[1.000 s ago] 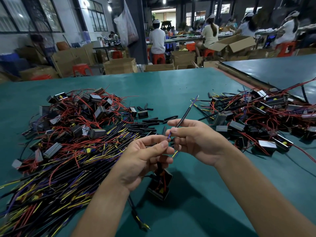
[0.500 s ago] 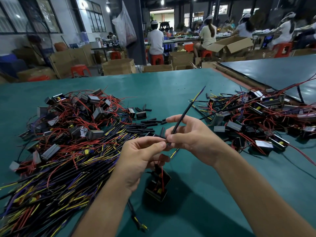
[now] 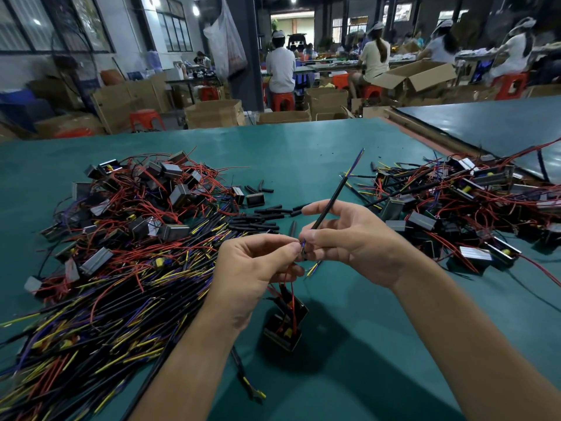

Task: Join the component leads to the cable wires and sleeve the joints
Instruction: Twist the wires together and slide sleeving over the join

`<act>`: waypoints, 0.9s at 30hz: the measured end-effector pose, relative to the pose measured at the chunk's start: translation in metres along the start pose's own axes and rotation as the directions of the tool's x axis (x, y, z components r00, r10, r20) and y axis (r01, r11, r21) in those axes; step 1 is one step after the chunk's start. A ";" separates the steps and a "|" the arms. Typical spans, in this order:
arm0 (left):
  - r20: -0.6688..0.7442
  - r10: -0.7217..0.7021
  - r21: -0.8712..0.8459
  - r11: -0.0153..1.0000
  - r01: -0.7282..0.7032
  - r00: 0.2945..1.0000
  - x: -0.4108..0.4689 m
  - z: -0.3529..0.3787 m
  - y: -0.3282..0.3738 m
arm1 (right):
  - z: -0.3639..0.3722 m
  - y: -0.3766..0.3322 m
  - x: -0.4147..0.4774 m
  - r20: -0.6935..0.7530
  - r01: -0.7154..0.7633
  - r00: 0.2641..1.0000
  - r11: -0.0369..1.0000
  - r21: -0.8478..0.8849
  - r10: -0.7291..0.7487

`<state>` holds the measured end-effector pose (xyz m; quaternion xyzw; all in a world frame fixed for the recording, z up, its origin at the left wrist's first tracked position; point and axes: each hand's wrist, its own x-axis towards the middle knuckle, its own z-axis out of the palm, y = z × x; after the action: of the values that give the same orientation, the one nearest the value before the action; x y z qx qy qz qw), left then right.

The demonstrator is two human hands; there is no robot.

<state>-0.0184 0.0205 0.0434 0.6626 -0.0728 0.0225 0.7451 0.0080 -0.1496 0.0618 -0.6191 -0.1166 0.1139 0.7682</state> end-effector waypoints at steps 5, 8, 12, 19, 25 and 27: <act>0.001 0.167 0.197 0.967 -0.164 0.986 -0.001 0.001 -0.002 | -0.001 0.003 0.001 0.005 0.014 1.000 1.000 -0.021 -0.014; 0.025 0.238 0.247 0.940 -0.237 0.971 -0.001 0.002 -0.003 | -0.001 0.005 0.002 0.006 0.016 1.000 1.000 -0.024 -0.016; 0.047 0.264 0.252 0.930 -0.267 0.963 0.000 0.000 -0.005 | -0.001 0.005 0.003 0.007 0.027 1.000 0.998 -0.050 -0.027; -0.012 0.113 0.194 0.975 -0.108 0.994 0.004 -0.003 -0.004 | -0.005 0.006 0.005 -0.054 0.098 0.993 0.991 -0.092 -0.104; 0.031 -0.053 0.157 0.987 0.048 0.998 0.005 -0.034 0.016 | -0.008 0.005 0.007 -0.129 0.153 0.978 0.984 -0.093 -0.164; 0.297 -0.141 0.275 0.960 0.057 0.944 0.000 -0.038 0.021 | -0.006 0.006 0.009 -0.154 0.172 0.970 0.981 -0.095 -0.185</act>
<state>-0.0178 0.0607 0.0596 0.7534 -0.1531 -0.1115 0.6297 0.0180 -0.1517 0.0552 -0.6437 -0.1134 -0.0115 0.7567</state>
